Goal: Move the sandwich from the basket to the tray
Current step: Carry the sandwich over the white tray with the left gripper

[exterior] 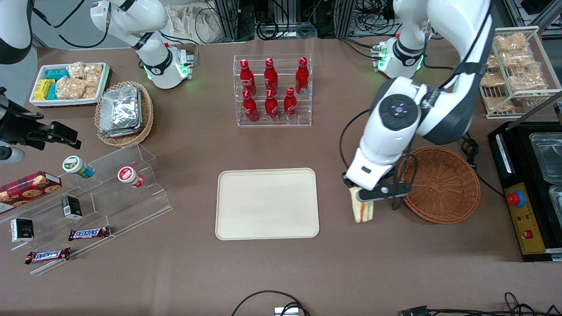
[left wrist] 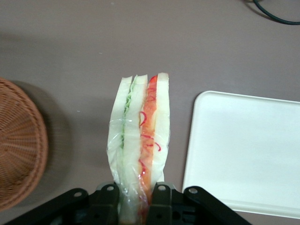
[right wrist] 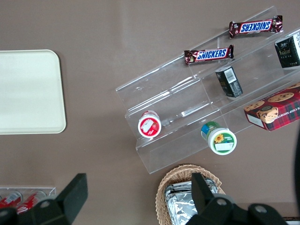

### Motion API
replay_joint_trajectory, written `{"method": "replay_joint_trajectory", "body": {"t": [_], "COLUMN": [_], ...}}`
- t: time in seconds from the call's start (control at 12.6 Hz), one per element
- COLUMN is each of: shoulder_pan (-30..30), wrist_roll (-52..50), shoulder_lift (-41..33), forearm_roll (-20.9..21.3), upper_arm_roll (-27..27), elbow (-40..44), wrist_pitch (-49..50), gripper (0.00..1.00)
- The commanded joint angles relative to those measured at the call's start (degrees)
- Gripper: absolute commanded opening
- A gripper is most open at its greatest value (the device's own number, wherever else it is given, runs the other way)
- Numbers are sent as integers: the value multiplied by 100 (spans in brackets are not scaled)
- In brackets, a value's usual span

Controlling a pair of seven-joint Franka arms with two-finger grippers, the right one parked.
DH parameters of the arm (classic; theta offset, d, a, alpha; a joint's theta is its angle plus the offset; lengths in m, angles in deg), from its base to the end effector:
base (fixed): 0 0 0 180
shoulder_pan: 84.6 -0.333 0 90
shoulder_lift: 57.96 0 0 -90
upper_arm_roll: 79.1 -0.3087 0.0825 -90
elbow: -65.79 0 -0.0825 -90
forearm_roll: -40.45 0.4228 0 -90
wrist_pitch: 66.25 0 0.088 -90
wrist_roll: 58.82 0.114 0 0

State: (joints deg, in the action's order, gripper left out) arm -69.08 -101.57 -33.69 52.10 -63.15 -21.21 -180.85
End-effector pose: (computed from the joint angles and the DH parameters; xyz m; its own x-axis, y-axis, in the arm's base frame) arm 0.6337 -0.3425 0.4051 0.9837 0.1450 0.1066 0.1466 -0.9892 -0.0069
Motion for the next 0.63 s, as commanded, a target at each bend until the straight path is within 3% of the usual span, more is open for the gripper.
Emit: {"method": "replay_joint_trajectory", "body": {"t": [0.0,0.24,0.55], "shoulder_pan": [362,723,1039], "wrist_roll": [-330,-278,-278], "shoulder_lift": [604,1070,1404], "forearm_roll": [267,276,276], "upper_arm_roll": [-48,-48,-39], "elbow": [710,1228,1238], "wrist_pitch": [184,157,-123], "gripper": [14,15,16]}}
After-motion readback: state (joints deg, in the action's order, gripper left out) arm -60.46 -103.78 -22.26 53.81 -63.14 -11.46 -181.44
